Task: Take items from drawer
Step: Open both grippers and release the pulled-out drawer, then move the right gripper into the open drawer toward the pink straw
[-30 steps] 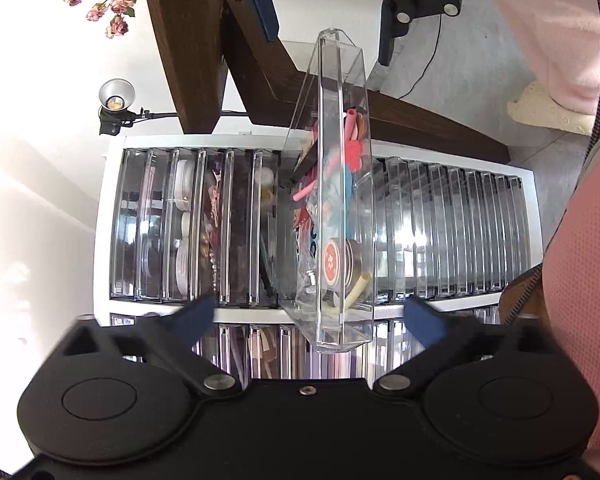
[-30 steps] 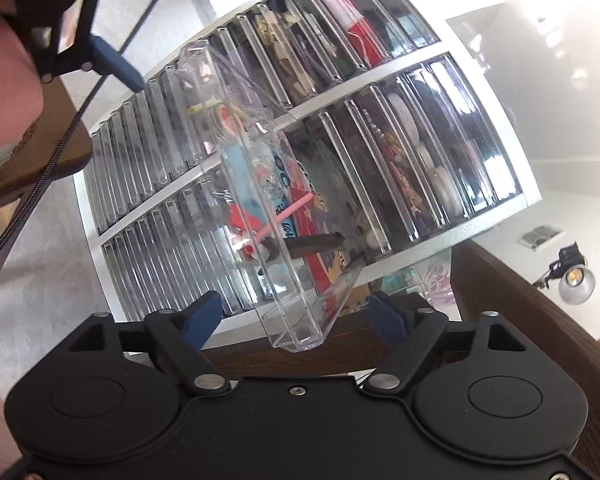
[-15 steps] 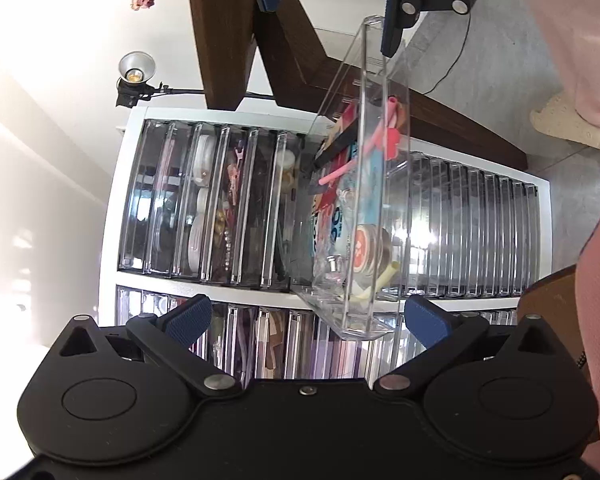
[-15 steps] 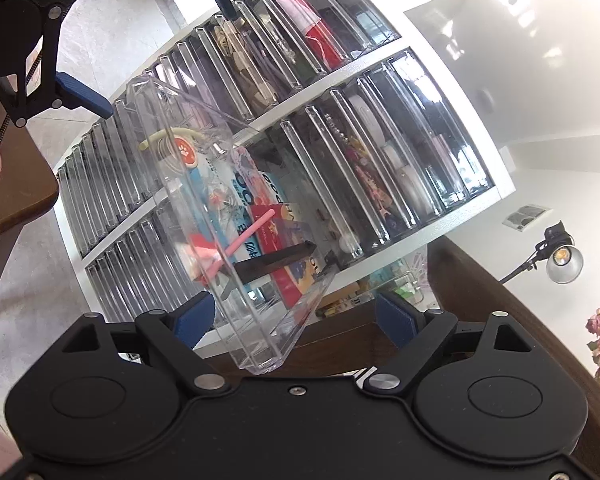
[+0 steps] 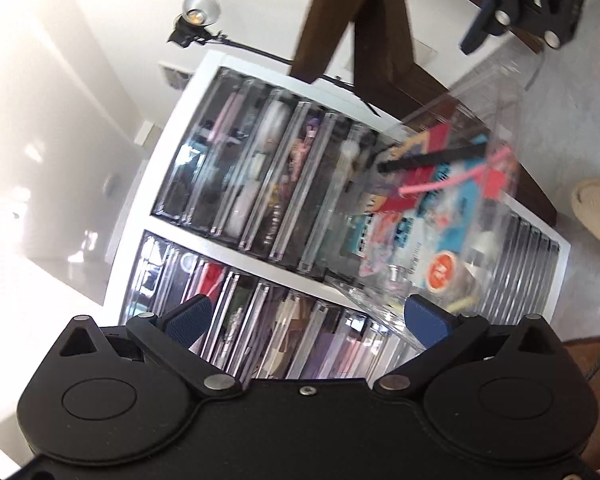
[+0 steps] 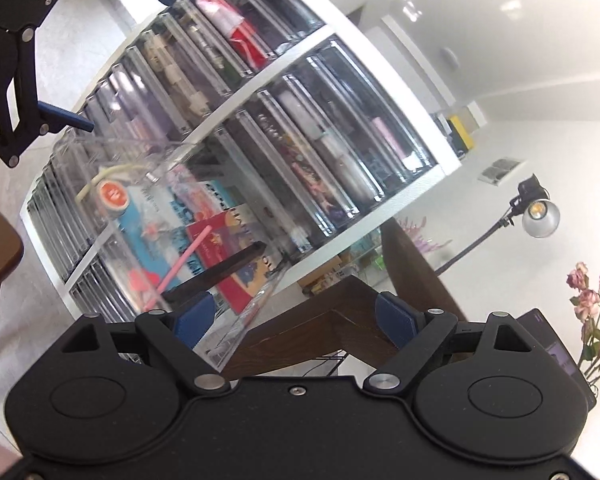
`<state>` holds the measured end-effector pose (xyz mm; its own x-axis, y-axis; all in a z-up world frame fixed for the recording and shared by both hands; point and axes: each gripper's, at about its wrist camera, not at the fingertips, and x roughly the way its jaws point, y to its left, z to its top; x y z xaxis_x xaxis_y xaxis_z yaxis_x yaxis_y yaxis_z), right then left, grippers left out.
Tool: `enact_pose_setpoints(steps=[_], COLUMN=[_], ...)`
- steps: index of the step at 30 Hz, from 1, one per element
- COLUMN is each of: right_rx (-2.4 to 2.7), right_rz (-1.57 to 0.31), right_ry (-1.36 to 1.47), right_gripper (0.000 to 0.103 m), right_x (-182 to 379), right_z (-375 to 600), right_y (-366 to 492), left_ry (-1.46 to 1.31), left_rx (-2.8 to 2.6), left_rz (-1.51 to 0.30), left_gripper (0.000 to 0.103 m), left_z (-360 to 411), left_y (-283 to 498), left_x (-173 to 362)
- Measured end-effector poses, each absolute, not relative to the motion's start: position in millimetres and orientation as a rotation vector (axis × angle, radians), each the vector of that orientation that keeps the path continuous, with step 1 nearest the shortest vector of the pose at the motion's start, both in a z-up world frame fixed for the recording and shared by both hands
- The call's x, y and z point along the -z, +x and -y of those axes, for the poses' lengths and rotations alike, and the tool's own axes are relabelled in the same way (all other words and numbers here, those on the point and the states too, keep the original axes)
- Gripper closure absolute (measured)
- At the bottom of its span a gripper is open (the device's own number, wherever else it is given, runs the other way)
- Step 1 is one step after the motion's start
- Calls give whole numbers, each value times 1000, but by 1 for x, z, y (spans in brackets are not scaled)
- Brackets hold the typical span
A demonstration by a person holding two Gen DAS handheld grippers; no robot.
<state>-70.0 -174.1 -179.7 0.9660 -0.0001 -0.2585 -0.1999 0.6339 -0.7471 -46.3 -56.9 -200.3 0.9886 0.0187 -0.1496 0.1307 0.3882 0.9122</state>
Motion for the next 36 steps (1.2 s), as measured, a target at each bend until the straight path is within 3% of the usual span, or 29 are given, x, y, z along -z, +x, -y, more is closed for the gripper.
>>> enact_pose_setpoints(steps=[15, 22, 36], right_rx=[-209, -285, -498], right_rz=[-400, -458, -557], right_ry=[-745, -698, -492], right_gripper=[13, 13, 13], right_x=[115, 93, 83], right_z=[172, 166, 173], right_y=[-47, -34, -14], left_ry=[734, 483, 193], left_rx=[75, 167, 179], left_rz=[-348, -521, -692], left_gripper=[0, 0, 0], left_z=[34, 21, -16], left_y=[-18, -5, 14], left_x=[96, 66, 39])
